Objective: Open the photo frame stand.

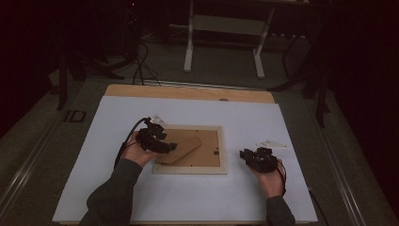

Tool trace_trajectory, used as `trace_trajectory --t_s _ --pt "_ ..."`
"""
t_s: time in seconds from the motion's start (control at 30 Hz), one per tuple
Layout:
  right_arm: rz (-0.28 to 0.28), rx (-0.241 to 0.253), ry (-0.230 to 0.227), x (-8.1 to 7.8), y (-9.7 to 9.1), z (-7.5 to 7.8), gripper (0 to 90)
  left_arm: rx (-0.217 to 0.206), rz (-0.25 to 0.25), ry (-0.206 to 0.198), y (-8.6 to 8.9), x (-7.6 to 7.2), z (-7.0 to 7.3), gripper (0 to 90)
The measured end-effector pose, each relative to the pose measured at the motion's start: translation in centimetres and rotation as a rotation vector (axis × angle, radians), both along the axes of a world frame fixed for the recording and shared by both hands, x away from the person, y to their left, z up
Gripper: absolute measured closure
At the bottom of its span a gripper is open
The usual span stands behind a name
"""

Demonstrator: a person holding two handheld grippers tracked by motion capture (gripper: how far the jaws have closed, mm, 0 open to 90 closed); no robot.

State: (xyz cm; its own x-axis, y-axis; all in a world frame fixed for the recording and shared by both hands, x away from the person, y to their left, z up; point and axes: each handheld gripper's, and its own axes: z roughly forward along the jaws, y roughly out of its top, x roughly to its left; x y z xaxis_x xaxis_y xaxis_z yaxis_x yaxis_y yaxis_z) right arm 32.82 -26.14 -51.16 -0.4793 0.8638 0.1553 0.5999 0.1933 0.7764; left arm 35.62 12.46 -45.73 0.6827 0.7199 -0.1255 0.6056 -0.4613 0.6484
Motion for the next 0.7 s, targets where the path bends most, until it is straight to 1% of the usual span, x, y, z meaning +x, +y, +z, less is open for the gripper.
trace_trajectory --t_s 0.07,0.17,0.2,0.3,0.37,0.4,0.43,0.5,0.6,0.7 --pt "0.000 -0.001 0.000 0.0 0.0 0.0 71.4 0.005 -0.009 0.011 -0.2 0.3 -0.2 35.8" --pt "0.004 -0.002 -0.001 0.0 0.0 0.0 71.2 0.002 -0.048 0.022 -0.6 0.6 -0.4 34.2" --pt "0.004 -0.002 -0.001 0.0 0.0 0.0 71.2 0.002 -0.048 0.022 -0.6 0.6 -0.4 34.1" --pt "0.007 -0.006 0.002 0.0 0.1 -0.1 71.1 -0.010 -0.064 0.044 -0.9 1.1 -0.9 33.1" --pt "0.009 -0.006 0.003 0.0 0.1 -0.1 71.0 -0.002 -0.070 0.057 -1.0 1.4 -1.2 32.6" --pt "0.009 -0.006 0.003 0.0 0.1 -0.1 71.0 -0.002 -0.070 0.057 -1.0 1.4 -1.2 32.4" --pt "0.009 -0.006 0.002 0.0 0.1 -0.1 71.0 -0.002 -0.069 0.076 -1.3 1.6 -1.6 32.4" --pt "0.009 -0.006 0.003 0.0 0.1 -0.1 70.9 0.007 -0.075 0.090 -1.4 1.9 -1.8 30.5" --pt "0.009 -0.006 0.005 0.0 0.1 -0.1 70.9 0.008 -0.084 0.111 -1.8 2.1 -2.1 28.5" --pt "0.011 -0.006 0.005 0.0 0.2 -0.1 70.8 0.018 -0.095 0.128 -2.2 2.4 -2.3 27.9"
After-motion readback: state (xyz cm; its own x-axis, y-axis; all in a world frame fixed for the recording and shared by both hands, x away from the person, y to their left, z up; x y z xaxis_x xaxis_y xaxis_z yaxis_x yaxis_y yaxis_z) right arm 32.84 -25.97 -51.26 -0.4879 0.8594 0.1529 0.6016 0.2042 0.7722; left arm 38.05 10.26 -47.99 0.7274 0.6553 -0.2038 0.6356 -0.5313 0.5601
